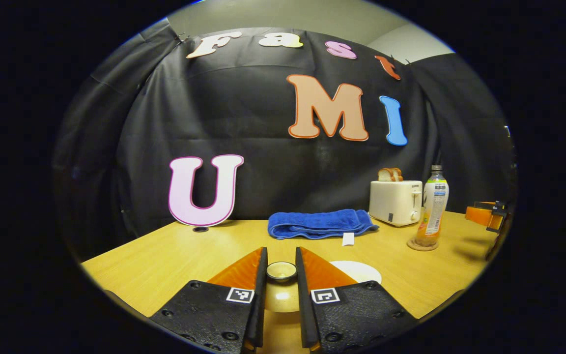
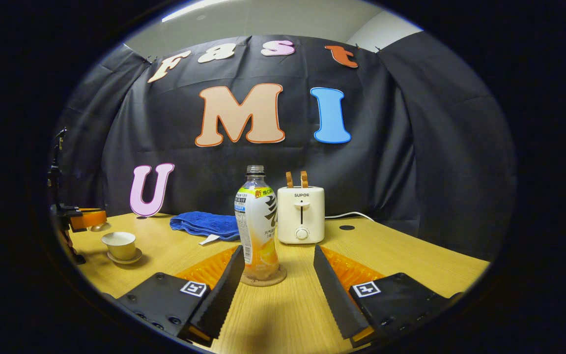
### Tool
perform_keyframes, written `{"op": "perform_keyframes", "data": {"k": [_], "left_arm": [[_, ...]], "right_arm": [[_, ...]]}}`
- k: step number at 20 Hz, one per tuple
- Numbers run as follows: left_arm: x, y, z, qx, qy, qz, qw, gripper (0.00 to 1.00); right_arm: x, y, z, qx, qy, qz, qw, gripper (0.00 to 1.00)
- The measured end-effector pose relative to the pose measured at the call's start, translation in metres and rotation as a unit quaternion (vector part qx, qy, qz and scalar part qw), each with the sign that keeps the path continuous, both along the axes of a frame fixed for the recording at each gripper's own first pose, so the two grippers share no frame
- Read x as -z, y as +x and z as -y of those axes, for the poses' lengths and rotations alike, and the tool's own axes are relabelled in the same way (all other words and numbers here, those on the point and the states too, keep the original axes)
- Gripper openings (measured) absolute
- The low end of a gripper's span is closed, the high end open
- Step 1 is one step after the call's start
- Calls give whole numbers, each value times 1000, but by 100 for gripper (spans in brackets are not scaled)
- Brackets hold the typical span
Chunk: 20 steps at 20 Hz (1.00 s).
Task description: Open the teacup lid with one hand, grasp the water bottle and pour water into the teacup with the other hand; after pouring, place the water bottle on the coaster and then close the teacup lid.
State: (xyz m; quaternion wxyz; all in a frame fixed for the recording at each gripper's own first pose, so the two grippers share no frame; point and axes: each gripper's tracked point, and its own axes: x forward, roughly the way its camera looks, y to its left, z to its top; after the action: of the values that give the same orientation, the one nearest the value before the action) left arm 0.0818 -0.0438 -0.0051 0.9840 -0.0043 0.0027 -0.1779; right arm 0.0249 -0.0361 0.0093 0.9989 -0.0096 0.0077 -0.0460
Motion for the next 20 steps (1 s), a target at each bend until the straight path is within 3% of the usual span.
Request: {"op": "perform_keyframes", "data": {"k": [1,2,3,5,7,9,12,19,20], "left_arm": [[0,0,8,12,-1,0,1000,28],[0,0,16,23,-1,1,1000,28],[0,0,23,34,-1,0,999,28],[0,-3,40,63,0,-1,998,28],[-1,-6,50,84,-1,0,996,28],[0,-7,52,91,-1,-1,996,28],[-1,-8,57,104,0,0,995,27],[6,-5,61,109,16,-17,994,27],[8,-4,61,108,21,-23,994,27]], "right_arm": [[0,0,1,-1,0,0,1000,95],[0,0,1,-2,0,0,1000,87],[0,1,2,-2,0,0,1000,91],[0,0,1,-2,0,-1,1000,87],[-1,0,-1,-7,1,-1,1000,91],[0,0,-1,-9,1,-1,1000,87],[-1,1,-1,-9,1,-1,1000,91],[-1,0,0,-9,1,-2,1000,87],[-1,0,0,-9,1,-2,1000,91]]}}
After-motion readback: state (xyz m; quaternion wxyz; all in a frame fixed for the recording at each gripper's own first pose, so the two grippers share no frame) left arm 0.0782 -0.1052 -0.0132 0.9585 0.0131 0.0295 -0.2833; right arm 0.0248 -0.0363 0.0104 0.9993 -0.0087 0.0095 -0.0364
